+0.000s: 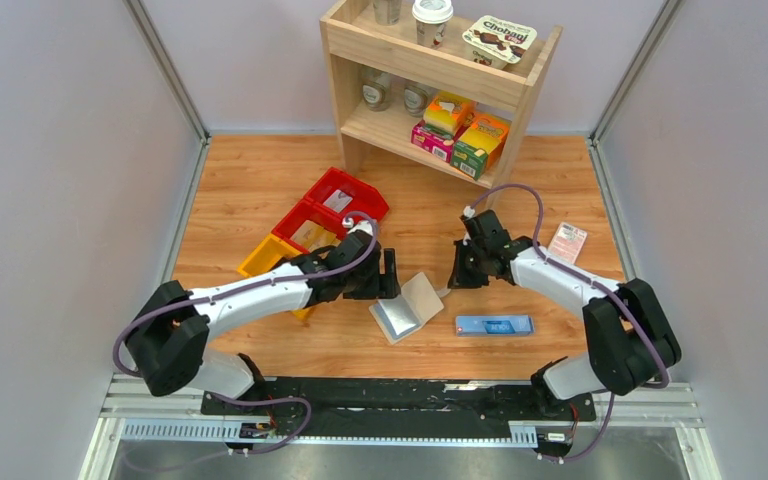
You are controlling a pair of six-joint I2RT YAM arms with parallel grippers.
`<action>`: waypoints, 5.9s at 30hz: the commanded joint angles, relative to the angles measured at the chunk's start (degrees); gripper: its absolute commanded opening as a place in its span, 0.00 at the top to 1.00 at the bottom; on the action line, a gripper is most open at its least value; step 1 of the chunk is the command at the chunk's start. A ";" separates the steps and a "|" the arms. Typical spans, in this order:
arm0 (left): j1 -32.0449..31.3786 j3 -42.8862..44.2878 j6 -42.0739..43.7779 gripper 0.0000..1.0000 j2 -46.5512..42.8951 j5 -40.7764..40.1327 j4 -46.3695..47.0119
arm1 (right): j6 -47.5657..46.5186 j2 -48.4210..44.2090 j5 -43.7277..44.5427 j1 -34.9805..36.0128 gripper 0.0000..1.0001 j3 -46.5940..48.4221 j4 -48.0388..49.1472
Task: Take the credit cards out of the card holder
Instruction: Open the card holder at the center of the board, then remove the credit card from the card holder.
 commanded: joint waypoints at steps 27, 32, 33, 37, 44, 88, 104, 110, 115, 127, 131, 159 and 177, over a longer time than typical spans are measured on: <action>0.65 10.42 0.43 0.14 13.68 7.82 1.32 | 0.80 0.40 1.10 -0.24 1.00 -4.27 2.75; 0.65 11.64 2.19 0.14 14.82 12.65 4.83 | 0.71 0.58 -0.04 -0.33 1.00 -4.53 3.63; 0.65 11.74 2.37 0.14 14.91 13.36 5.27 | 0.62 0.49 -0.13 -0.33 1.00 -4.53 3.81; 0.65 13.05 2.72 0.16 16.40 17.14 8.52 | 0.36 -0.12 -0.48 -0.24 0.95 -4.62 4.16; 0.65 17.36 2.02 0.18 21.41 21.98 11.78 | -0.78 -6.88 2.41 -0.33 0.60 -5.85 5.48; 4.52 1.90 6.68 0.22 -1.51 10.91 -0.08 | -3.85 -14.63 -19.19 0.73 0.79 -5.95 11.46; 2.23 4.00 6.32 0.30 3.65 9.06 -2.72 | -1.92 2.33 -25.09 6.01 0.79 -4.79 18.31; 1.61 5.14 6.67 0.33 7.96 9.85 -3.77 | -1.14 6.73 -25.35 4.95 0.78 -6.73 21.73; 1.61 5.58 7.12 0.38 11.13 9.59 -5.18 | -0.70 9.45 -26.49 4.86 0.75 -7.17 24.11; 1.61 5.06 6.85 0.48 16.84 10.64 -5.01 | 0.97 13.32 -29.83 4.77 0.71 -7.26 29.03; 1.61 4.70 6.85 0.51 17.81 10.20 -5.09 | 2.11 13.06 -31.85 4.69 0.74 -7.43 30.96; 0.73 6.46 7.82 0.69 21.77 9.15 -5.09 | 5.90 12.79 -37.48 5.39 0.94 -6.73 38.26; 1.26 5.75 7.64 0.55 23.08 2.47 -3.51 | 5.46 12.88 -30.10 0.20 1.00 -10.60 34.66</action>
